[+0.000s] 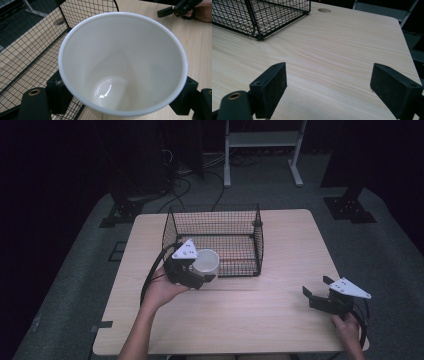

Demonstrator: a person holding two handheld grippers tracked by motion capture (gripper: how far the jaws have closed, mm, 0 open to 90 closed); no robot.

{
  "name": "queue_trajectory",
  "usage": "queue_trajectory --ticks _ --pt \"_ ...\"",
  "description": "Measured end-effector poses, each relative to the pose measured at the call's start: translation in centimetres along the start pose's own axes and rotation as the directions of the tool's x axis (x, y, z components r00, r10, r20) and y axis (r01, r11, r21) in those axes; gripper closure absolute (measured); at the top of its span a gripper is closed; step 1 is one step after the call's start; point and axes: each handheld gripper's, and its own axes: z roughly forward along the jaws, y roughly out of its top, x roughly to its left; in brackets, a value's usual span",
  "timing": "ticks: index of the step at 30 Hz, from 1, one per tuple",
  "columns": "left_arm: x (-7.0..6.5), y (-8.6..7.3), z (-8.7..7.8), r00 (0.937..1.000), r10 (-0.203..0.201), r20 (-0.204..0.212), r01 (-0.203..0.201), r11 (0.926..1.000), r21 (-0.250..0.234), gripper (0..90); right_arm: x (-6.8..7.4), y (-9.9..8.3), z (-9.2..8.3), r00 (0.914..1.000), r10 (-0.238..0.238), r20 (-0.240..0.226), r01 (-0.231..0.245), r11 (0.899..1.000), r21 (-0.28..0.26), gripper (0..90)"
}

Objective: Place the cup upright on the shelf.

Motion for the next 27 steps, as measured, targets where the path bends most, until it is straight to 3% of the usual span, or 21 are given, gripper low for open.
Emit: queue_trajectory --ticks 27 --pt "4.2 4.7 0.1 0.9998 0.015 0.012 -0.016 0.9991 0.04 21.3 0.0 0.0 0.0 1.0 0.0 0.002 0.0 1.0 0.0 13.1"
